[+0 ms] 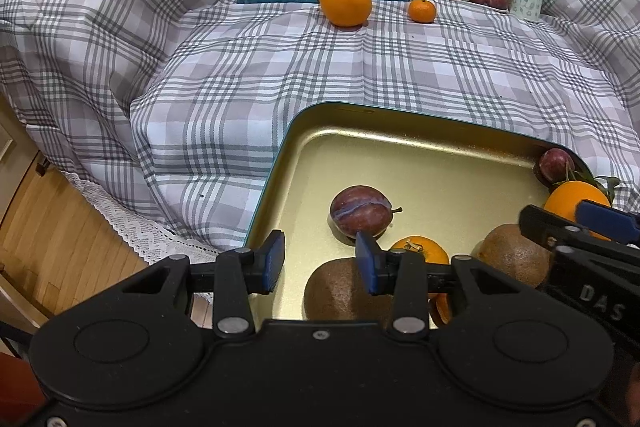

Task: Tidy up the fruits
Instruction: 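Lower mandarin and kiwi into the gold tray and open both tools, then lift both open tools and reach toward a mandarin and a large orange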

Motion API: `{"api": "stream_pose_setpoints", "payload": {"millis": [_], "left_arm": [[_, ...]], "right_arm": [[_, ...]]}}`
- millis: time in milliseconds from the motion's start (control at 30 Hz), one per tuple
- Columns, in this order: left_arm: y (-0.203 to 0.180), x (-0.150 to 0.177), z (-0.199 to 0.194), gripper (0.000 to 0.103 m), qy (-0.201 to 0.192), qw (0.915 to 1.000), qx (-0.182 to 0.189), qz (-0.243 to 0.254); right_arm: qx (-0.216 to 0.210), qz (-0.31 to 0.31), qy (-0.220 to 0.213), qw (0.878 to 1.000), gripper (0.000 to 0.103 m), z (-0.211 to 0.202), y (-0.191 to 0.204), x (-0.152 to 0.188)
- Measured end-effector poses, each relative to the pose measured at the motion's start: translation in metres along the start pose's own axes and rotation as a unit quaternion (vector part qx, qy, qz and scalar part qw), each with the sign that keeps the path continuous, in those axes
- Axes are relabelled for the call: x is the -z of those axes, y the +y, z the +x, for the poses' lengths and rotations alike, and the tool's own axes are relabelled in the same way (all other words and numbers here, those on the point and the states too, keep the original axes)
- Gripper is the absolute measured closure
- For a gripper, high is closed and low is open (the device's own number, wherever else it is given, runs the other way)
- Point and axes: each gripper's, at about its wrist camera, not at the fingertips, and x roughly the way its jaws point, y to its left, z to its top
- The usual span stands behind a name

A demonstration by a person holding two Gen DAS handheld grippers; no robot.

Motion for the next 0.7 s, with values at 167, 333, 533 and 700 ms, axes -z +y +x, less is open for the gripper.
{"api": "stream_pose_setpoints", "payload": {"millis": [167, 333, 533, 700], "left_arm": [[0.004, -0.005, -0.003, 0.055, -0.006, 1.0000, -0.003, -0.003], [0.009, -0.016, -0.004, 0.055, -0.019, 0.9998, -0.007, -0.009], [0.014, -0.029, 0.000, 0.055, -0.024, 0.9996, -0.007, -0.015], [0.014, -0.042, 0.007, 0.055, -0.022, 0.9996, -0.006, -0.016]], "right_arm": [[0.009, 0.005, 0.000, 1.000, 0.047, -0.011, -0.004, -0.004], [0.015, 0.015, -0.002, 1.000, 0.047, -0.018, -0.009, -0.015], [0.017, 0.024, -0.010, 1.000, 0.047, -0.021, -0.014, -0.028], [0.019, 0.028, -0.011, 0.999, 0.047, -0.015, -0.016, -0.041]]}}
